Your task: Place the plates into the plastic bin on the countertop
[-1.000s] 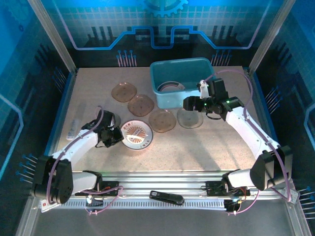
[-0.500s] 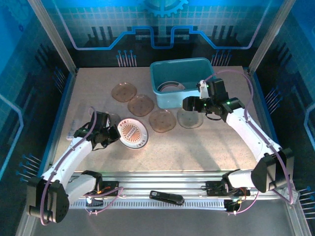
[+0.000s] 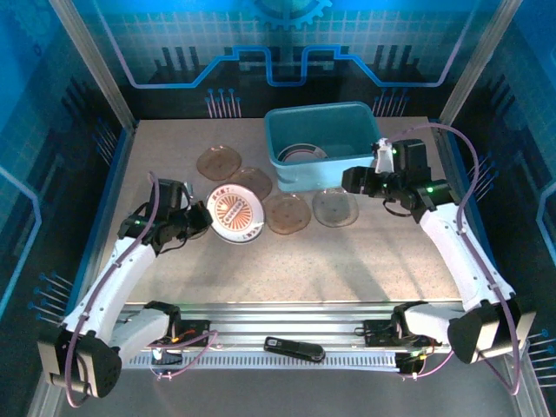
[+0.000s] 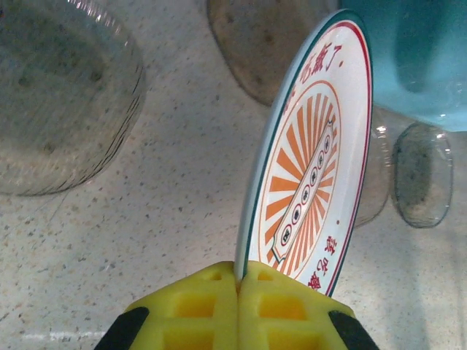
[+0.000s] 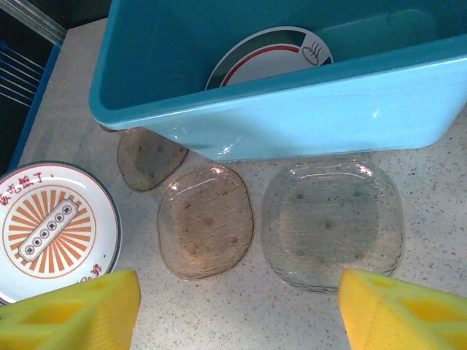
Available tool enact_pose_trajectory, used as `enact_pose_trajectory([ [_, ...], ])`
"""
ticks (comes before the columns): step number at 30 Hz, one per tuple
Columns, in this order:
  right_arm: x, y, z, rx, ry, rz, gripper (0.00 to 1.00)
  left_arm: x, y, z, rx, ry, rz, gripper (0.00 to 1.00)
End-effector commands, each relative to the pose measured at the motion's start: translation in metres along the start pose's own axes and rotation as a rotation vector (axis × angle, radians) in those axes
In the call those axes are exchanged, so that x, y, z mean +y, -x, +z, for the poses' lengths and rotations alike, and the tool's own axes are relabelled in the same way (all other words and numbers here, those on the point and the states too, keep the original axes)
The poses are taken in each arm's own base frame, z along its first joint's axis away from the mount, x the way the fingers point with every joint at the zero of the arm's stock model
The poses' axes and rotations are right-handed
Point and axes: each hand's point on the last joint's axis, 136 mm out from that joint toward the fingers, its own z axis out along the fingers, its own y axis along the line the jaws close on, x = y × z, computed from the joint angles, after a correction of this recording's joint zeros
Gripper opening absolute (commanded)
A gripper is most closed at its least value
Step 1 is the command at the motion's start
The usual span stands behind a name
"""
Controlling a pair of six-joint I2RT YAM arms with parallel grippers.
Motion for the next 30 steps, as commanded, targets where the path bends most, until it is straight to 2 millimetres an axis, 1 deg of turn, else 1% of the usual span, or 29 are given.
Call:
enact_pose_trajectory([
  [1,0.011,-0.005,-0.014,0.028,0.057,-0.026,0.71,-0.03,0.017,-0.025,-0.052,-0.096,0.07,0.0],
  [2,0.014,-0.006,-0.014,0.036,0.076,-0.028,0.71,-0.034,0.021,-0.029,-0.063,-0.105,0.081,0.0],
  [5,0.031,-0.012,-0.011,0.076,0.182,-0.025,0.68,-0.051,0.033,-0.041,-0.092,-0.152,0.108,0.0],
  [7,0.047,-0.017,-0.009,0.104,0.264,-0.038,0.64,-0.064,0.036,-0.047,-0.092,-0.198,0.123,0.0],
  [9,0.068,-0.022,-0.005,0.128,0.344,-0.066,0.62,-0.073,0.039,-0.052,-0.097,-0.235,0.132,0.0],
  [10,0.075,-0.023,-0.003,0.134,0.363,-0.081,0.62,-0.077,0.04,-0.054,-0.099,-0.251,0.137,0.0],
  [12,0.092,-0.026,0.004,0.158,0.393,-0.121,0.62,-0.084,0.042,-0.057,-0.103,-0.285,0.141,0.0],
  [15,0.109,-0.024,0.017,0.178,0.425,-0.133,0.61,-0.095,0.044,-0.06,-0.103,-0.332,0.145,0.0],
  [18,0.121,-0.018,0.03,0.18,0.468,-0.114,0.62,-0.105,0.047,-0.062,-0.104,-0.381,0.153,0.0],
  [21,0.128,-0.015,0.043,0.182,0.485,-0.102,0.61,-0.113,0.048,-0.064,-0.098,-0.41,0.163,0.0],
  [24,0.13,-0.015,0.057,0.196,0.476,-0.092,0.58,-0.119,0.049,-0.064,-0.088,-0.429,0.169,0.0],
  [26,0.13,-0.013,0.065,0.198,0.473,-0.076,0.55,-0.122,0.049,-0.063,-0.085,-0.437,0.172,0.0],
  [30,0.134,-0.007,0.074,0.174,0.502,-0.048,0.5,-0.125,0.05,-0.06,-0.078,-0.449,0.173,0.0],
])
